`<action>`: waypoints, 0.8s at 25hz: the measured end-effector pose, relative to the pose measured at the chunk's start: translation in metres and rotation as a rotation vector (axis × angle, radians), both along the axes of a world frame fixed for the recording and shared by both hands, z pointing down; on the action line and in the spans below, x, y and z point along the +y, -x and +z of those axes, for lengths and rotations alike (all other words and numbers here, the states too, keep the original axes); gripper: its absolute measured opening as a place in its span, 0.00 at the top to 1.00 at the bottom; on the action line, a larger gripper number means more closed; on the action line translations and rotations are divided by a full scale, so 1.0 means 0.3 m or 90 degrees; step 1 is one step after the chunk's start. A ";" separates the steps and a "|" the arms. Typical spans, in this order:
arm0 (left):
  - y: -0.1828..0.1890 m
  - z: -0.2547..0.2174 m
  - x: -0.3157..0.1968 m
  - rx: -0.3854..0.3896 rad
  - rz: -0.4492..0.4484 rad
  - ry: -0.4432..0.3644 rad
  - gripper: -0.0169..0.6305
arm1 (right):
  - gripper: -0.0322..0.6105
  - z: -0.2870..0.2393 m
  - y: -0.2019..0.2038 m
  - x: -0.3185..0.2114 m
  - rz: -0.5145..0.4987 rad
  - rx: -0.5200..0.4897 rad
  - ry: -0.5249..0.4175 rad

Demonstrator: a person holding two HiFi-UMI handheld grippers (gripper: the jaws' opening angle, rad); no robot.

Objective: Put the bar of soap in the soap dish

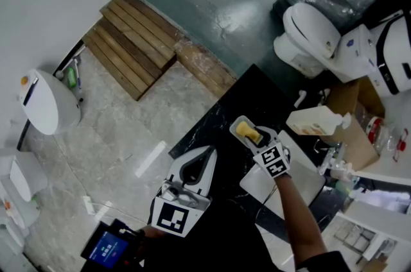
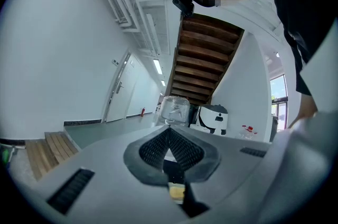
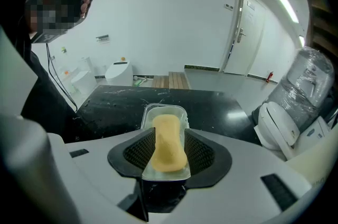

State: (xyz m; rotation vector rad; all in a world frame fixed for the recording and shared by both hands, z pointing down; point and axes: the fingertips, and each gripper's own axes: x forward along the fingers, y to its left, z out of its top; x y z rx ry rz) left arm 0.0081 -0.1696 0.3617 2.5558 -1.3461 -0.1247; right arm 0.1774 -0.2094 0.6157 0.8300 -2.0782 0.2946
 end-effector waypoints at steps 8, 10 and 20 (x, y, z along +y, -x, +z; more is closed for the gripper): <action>0.003 -0.014 0.019 0.003 0.004 -0.009 0.97 | 0.68 -0.078 -0.026 0.007 0.069 -0.039 -0.038; 0.002 -0.017 0.026 0.003 0.009 -0.010 0.97 | 0.68 -0.106 -0.028 0.008 0.102 -0.064 -0.044; -0.006 -0.036 0.082 0.000 0.031 -0.016 0.97 | 0.69 -0.310 -0.005 0.029 0.200 -0.155 -0.118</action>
